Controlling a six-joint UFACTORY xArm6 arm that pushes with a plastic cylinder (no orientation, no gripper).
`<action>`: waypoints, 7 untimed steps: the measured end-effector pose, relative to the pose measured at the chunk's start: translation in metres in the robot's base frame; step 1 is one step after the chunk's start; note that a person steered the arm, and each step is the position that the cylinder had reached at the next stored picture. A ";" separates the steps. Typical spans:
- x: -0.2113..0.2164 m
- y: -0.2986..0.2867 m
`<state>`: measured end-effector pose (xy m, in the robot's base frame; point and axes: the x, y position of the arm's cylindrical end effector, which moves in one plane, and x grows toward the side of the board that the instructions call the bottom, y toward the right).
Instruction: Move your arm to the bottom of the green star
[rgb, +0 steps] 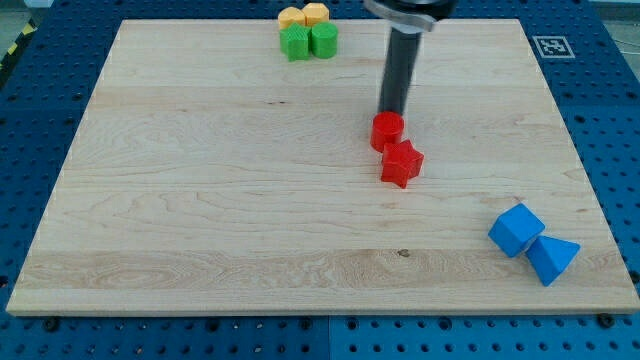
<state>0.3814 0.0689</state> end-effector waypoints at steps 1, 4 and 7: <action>0.009 -0.004; 0.011 -0.004; -0.028 -0.052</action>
<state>0.3534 0.0172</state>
